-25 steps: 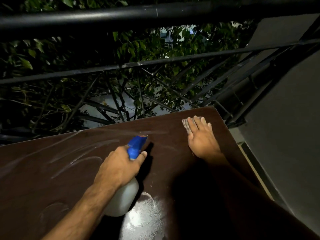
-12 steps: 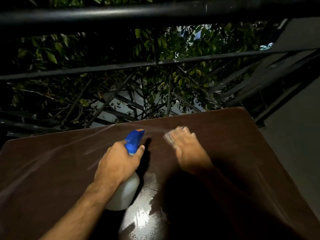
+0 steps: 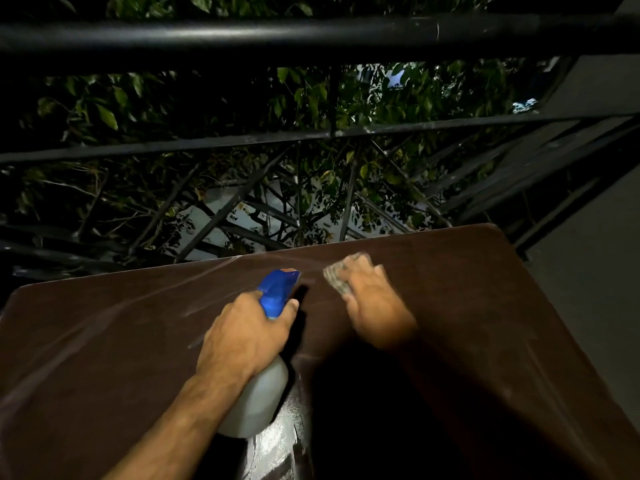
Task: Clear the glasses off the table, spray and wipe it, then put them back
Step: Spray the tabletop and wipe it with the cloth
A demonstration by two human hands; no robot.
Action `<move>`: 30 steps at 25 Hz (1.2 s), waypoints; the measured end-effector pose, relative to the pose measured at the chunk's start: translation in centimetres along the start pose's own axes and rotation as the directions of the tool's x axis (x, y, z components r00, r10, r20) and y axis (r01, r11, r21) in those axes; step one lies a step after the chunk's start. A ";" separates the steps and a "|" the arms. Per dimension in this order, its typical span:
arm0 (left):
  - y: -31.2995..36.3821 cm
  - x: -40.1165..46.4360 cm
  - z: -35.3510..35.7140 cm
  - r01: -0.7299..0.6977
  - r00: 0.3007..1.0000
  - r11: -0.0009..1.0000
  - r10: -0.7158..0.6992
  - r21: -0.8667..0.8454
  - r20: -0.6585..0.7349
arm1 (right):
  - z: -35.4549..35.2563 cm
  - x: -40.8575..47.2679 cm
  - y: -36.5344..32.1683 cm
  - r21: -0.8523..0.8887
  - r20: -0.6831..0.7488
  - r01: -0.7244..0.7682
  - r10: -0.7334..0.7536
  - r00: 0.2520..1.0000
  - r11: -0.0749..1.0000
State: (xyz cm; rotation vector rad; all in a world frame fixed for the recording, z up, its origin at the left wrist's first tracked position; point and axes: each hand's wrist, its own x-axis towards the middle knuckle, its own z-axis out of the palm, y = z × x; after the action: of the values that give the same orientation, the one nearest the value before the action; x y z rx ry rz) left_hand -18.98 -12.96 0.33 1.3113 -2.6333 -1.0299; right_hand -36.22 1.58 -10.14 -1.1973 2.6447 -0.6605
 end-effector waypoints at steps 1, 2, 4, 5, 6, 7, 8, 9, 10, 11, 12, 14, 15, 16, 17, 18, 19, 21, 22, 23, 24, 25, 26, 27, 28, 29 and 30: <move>-0.1 0.0 -0.1 0.003 1.000 1.000 -0.003 -0.011 0.003 | 0.7 -1.2 -1.7 -0.004 0.075 0.136 -0.135 0.988 0.991; -0.2 0.1 0.0 0.000 1.000 1.000 0.000 -0.020 0.004 | 1.1 -2.4 -3.1 0.000 0.139 0.251 -0.249 0.959 0.968; -0.1 0.1 0.0 0.006 1.000 1.000 -0.006 -0.022 -0.001 | 1.0 -2.9 -3.9 0.033 0.171 0.342 -0.343 0.924 0.939; -0.2 0.0 -0.1 0.011 1.000 1.000 -0.011 -0.024 -0.007 | 0.9 -2.0 -3.6 0.037 0.142 0.315 -0.317 0.938 0.948; -0.3 -0.1 0.0 0.008 1.000 1.000 -0.008 -0.027 -0.016 | 1.0 -0.7 -3.2 0.047 0.093 0.242 -0.246 0.965 0.969; -0.2 -0.4 -0.1 0.007 1.000 0.999 -0.008 -0.033 -0.025 | 0.8 0.9 -3.0 0.060 0.030 0.142 -0.144 0.989 0.988; -0.2 -0.6 -0.1 0.006 0.999 0.999 -0.008 -0.039 -0.036 | 0.6 2.6 -3.0 0.074 -0.028 0.035 -0.033 0.999 0.997; -0.3 -0.7 -0.2 0.014 0.999 0.999 -0.016 -0.047 -0.042 | 0.5 4.0 -3.2 0.079 -0.070 -0.050 0.055 0.996 0.996; -0.5 -0.7 -0.3 0.024 0.999 0.998 -0.027 -0.059 -0.043 | 0.5 5.0 -3.7 0.077 -0.094 -0.105 0.113 0.989 0.991; -0.8 -0.7 -0.6 0.039 0.999 0.997 -0.041 -0.072 -0.032 | 0.8 5.2 -4.1 0.078 -0.102 -0.123 0.130 0.986 0.989; -1.3 -0.8 -1.0 0.049 0.999 0.996 -0.050 -0.080 -0.019 | 1.2 4.8 -4.5 0.088 -0.102 -0.110 0.119 0.988 0.990; -2.4 -0.9 -2.2 0.043 0.999 0.998 -0.043 -0.044 -0.008 | 2.1 2.7 -5.0 0.099 -0.099 -0.019 0.029 0.995 0.995; -3.1 -1.1 -2.9 0.031 0.999 0.999 -0.031 -0.007 -0.011 | 2.4 1.3 -5.3 0.091 -0.097 0.033 -0.024 0.995 0.995; -3.8 -1.3 -3.6 0.021 1.000 0.999 -0.020 0.026 -0.018 | 2.8 0.2 -5.4 0.080 -0.092 0.061 -0.054 0.994 0.995; -4.4 -1.5 -4.4 0.015 0.999 0.999 -0.013 0.048 -0.030 | 3.2 -0.8 -5.5 0.069 -0.083 0.066 -0.060 0.995 0.995; -5.1 -1.7 -5.3 0.014 0.999 0.998 -0.011 0.058 -0.041 | 3.4 -1.5 -5.8 0.051 -0.067 0.074 -0.071 0.995 0.996; -5.7 -1.8 -6.0 0.017 0.999 0.998 -0.015 0.054 -0.042 | 3.7 -2.3 -6.5 0.028 -0.032 0.115 -0.114 0.993 0.993; -7.0 -1.8 -7.3 0.037 0.999 0.999 -0.037 0.002 -0.035 | 4.2 -3.7 -8.3 0.012 0.113 0.308 -0.308 0.945 0.951; -7.7 -1.8 -7.8 0.044 0.998 0.999 -0.045 -0.023 -0.039 | 4.3 -4.1 -9.1 0.024 0.187 0.398 -0.395 0.899 0.917; -8.4 -1.9 -8.1 0.047 0.998 0.998 -0.048 -0.032 -0.041 | 4.2 -4.0 -9.4 0.039 0.223 0.452 -0.449 0.865 0.891; -9.1 -1.9 -8.3 0.050 0.998 0.998 -0.051 -0.029 -0.038 | 3.9 -3.2 -9.5 0.040 0.212 0.460 -0.458 0.863 0.887; -9.7 -2.1 -8.5 0.054 0.998 0.998 -0.055 -0.022 -0.036 | 3.9 -2.1 -9.6 0.036 0.163 0.411 -0.411 0.897 0.911; -10.3 -2.3 -8.6 0.063 0.997 0.998 -0.064 -0.025 -0.037 | 3.9 -0.6 -9.7 0.028 0.089 0.311 -0.312 0.946 0.950; -10.8 -2.4 -8.7 0.069 0.997 0.997 -0.071 -0.040 -0.044 | 4.0 1.2 -9.6 0.027 0.019 0.181 -0.182 0.983 0.983; -11.1 -2.5 -8.8 0.076 0.996 0.995 -0.079 -0.063 -0.052 | 3.8 2.8 -9.8 0.032 -0.035 0.051 -0.050 0.998 0.998; -11.5 -2.6 -9.0 0.079 0.995 0.993 -0.084 -0.086 -0.059 | 4.1 4.0 -10.2 0.033 -0.080 -0.053 0.055 0.995 0.998; -11.7 -2.6 -9.2 0.083 0.994 0.991 -0.090 -0.107 -0.065 | 4.5 4.5 -10.9 0.015 -0.121 -0.107 0.108 0.987 0.994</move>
State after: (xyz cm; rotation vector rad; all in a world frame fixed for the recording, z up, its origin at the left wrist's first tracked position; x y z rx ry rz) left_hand -6.31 -21.11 1.48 1.4231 -2.4565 -1.0941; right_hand -30.46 -9.60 -8.96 -1.0337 2.7801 -0.7469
